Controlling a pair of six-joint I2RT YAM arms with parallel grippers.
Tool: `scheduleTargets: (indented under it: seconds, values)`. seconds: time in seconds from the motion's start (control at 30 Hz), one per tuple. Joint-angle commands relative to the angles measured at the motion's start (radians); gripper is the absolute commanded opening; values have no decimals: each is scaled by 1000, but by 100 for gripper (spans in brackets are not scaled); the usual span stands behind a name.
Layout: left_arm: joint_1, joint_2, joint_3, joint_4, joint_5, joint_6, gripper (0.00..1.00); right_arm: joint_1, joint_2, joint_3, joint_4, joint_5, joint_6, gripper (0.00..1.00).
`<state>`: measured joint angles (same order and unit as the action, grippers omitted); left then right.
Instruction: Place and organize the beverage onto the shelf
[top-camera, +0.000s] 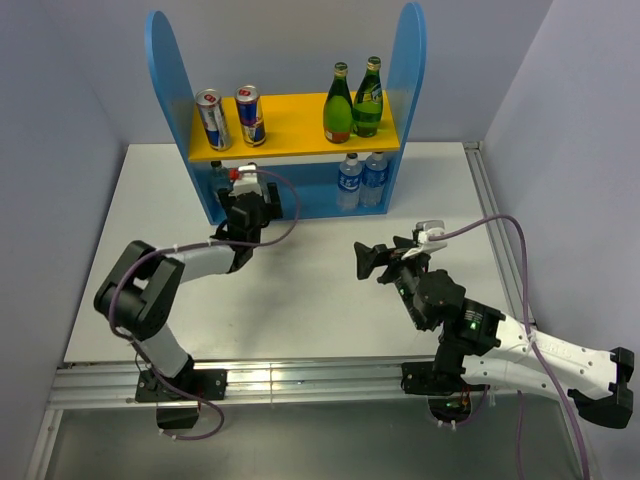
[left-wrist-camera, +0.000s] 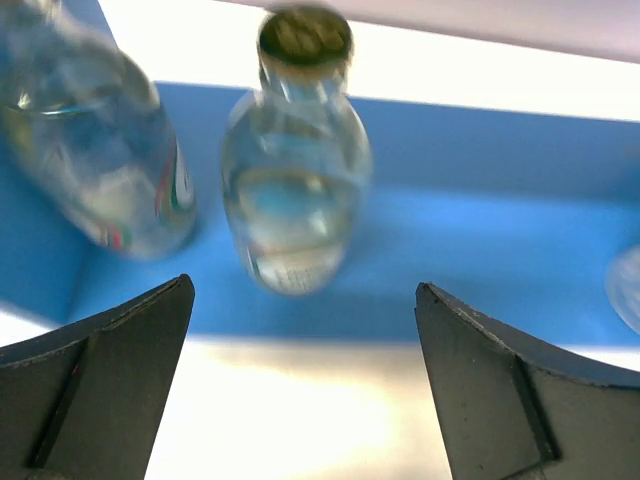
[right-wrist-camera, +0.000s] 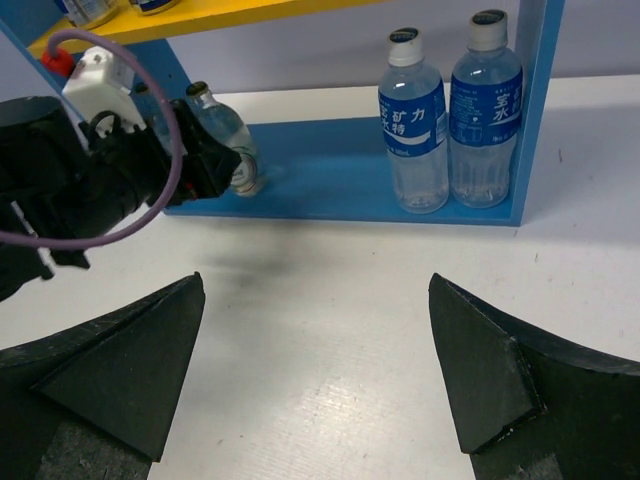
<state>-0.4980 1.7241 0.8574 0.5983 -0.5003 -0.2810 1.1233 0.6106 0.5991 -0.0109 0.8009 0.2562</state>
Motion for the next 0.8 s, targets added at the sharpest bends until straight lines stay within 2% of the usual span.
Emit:
scheduleTargets:
  seconds: [0.0, 0.13, 0.17, 0.27, 0.3, 0.4, 0.47, 0.5, 0.53, 0.6, 0.63, 0.77]
  values:
    - [-72, -118, -56, -86, -134, -92, 99, -3, -8, -10, -12, 26, 55, 100]
    - [-191, -234, -109, -269, -227, -187, 98, 0, 35, 4, -59, 60, 110, 100]
    - [-229, -262, -106, -387, -236, -213, 98, 0, 46, 8, -75, 72, 124, 100]
    - [-311, -383, -109, -587, -274, -273, 96, 1, 75, 28, -86, 106, 156, 100]
    - [-335, -456, -109, -636, -308, -302, 98, 0, 80, 36, -77, 101, 147, 100]
    - [-387, -631, -106, -734, -290, -253, 98, -2, 129, 118, -66, -10, 102, 100]
    - [-398, -698, -16, -860, -271, -297, 99, -2, 170, 195, -128, -26, 86, 100]
    - [-404, -733, 30, -987, -273, -355, 98, 0, 210, 276, -150, -31, 77, 100]
    - [-407, -747, 116, -1032, -259, -368, 97, -2, 230, 319, -168, -19, 68, 100]
    - [-410, -771, 185, -1136, -244, -371, 97, 1, 268, 446, -268, 6, 80, 100]
    - [-412, -776, 250, -1166, -248, -376, 97, 1, 271, 479, -306, 7, 72, 100]
    - [-412, -776, 351, -1264, -253, -371, 97, 1, 232, 551, -320, -3, 17, 100]
